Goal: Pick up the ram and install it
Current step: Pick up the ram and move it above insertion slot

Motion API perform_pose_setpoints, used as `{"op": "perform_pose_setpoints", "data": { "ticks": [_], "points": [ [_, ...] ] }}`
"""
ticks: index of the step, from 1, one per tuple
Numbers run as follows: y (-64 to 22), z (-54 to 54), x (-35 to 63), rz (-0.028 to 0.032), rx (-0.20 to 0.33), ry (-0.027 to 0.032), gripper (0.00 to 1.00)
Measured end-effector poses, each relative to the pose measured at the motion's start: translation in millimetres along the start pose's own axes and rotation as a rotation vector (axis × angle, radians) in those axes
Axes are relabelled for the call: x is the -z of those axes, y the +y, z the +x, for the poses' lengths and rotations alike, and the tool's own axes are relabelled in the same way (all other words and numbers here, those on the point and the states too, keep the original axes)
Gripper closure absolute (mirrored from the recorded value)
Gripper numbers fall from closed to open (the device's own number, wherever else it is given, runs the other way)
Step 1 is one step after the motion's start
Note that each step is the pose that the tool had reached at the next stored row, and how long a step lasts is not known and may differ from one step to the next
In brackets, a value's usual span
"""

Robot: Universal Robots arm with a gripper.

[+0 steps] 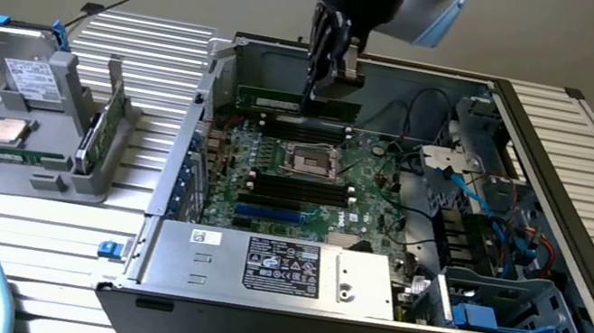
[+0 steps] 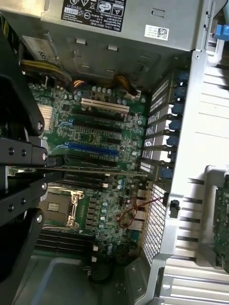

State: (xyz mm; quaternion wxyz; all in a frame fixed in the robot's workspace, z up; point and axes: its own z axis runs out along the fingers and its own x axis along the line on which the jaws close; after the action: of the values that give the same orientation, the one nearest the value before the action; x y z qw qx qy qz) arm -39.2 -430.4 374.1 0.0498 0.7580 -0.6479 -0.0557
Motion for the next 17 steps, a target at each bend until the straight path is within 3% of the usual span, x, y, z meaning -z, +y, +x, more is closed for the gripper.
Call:
{"op": "perform_pose_setpoints", "data": {
  "ticks": [3,7,14,17],
  "points": [
    [-4.6,-3.3,-1.6,0.0007,-0.004,-0.0001,0.86],
    [-8.8,-8.3,-3.8,0.0026,-0.007,0.0040,0.86],
    [-15.5,-16.2,-7.1,0.0089,-0.014,0.0256,0.86],
    [-18.7,-17.3,-8.5,0.0107,-0.022,0.0294,0.86]
  ]
}}
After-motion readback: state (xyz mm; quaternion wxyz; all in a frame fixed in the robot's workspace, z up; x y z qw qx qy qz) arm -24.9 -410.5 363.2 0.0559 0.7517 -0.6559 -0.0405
